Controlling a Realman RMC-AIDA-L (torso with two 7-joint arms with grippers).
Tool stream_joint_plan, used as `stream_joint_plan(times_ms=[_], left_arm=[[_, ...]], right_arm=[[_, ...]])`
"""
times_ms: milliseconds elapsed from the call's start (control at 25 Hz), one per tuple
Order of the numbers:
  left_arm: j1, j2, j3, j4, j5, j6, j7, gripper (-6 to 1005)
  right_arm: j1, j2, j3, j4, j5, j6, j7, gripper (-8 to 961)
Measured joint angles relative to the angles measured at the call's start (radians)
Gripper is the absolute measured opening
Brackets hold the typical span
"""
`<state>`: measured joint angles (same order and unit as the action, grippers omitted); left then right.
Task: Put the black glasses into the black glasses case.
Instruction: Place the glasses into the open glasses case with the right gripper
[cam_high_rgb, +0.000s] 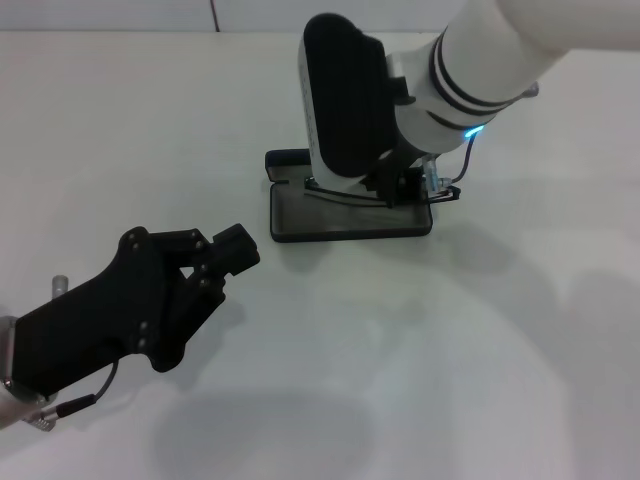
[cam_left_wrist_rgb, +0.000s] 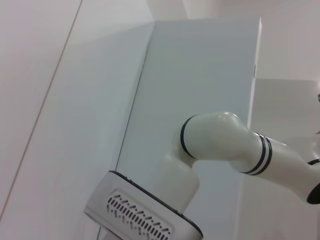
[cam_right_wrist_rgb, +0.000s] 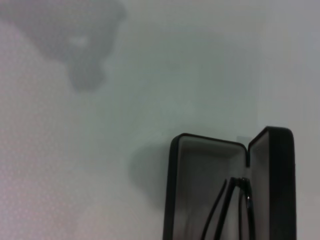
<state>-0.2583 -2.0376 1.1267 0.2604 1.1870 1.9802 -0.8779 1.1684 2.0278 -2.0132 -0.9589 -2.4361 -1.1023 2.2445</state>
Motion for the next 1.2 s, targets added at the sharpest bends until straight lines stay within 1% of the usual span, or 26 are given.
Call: stream_joint_plan(times_ms=[240, 520, 720, 960, 1200], left_arm=[[0.003, 0.003, -0.001, -0.001, 0.000, 0.000, 0.002, 41], [0.010, 0.001, -0.001, -0.004, 0.000, 0.000, 0.008, 42], [0.018, 0.001, -0.001, -0.005, 0.001, 0.000, 0.009, 42], [0.019, 0.000, -0.001, -0.006, 0.001, -0.002, 0.010, 42], [0.017, -0.003, -0.001, -0.006, 0.002, -0.002, 0.010, 42]], right_arm=[[-0.009, 0.000, -0.043, -0.010, 0.003, 0.028, -0.003, 87], [-0.031, 0.000, -0.107, -0.010, 0.001, 0.120, -0.002, 87], [-0.034, 0.000, -0.136, -0.001, 0.002, 0.174, -0.002, 87], [-0.043, 0.000, -0.148, 0.014, -0.002, 0.212, -0.001, 87], [-0.051, 0.000, -0.183, 0.026, -0.004, 0.242, -0.001, 87]])
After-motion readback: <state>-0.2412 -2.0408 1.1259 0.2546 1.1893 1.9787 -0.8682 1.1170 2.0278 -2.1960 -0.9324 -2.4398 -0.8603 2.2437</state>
